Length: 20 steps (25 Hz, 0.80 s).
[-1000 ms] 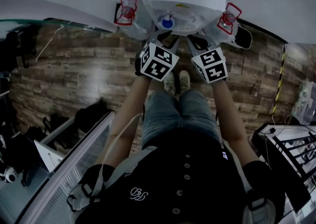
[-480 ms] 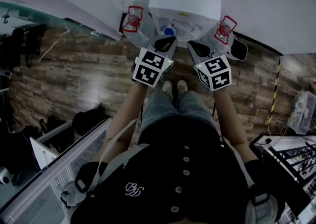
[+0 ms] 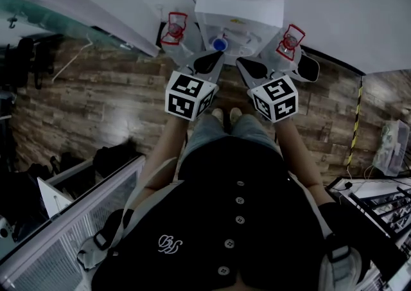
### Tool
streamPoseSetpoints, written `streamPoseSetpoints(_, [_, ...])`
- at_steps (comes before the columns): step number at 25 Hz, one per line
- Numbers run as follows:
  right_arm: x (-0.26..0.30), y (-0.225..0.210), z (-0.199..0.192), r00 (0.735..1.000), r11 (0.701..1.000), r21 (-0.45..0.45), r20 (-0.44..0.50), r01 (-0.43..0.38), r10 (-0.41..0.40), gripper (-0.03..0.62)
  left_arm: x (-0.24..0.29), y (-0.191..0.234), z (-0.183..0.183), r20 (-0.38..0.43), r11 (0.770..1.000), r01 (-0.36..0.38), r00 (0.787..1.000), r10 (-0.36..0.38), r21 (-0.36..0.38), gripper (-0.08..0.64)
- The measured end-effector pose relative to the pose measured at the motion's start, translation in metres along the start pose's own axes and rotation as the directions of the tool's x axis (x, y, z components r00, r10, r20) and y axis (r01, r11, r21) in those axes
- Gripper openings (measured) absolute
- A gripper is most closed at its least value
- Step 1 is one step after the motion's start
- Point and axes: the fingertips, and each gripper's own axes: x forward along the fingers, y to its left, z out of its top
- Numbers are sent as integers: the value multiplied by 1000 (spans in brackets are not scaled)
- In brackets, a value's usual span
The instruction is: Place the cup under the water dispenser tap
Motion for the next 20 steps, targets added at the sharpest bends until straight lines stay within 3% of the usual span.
streamPoseSetpoints(8, [-7, 8, 10, 999, 1000, 12, 53, 9, -10, 0, -7, -5, -4, 32, 996, 16, 999, -13, -88, -2])
streamPoseSetpoints(20, [-9, 9, 7, 998, 998, 62, 65, -23, 19, 0, -5, -14, -18, 11, 991, 48, 999, -47, -125, -2])
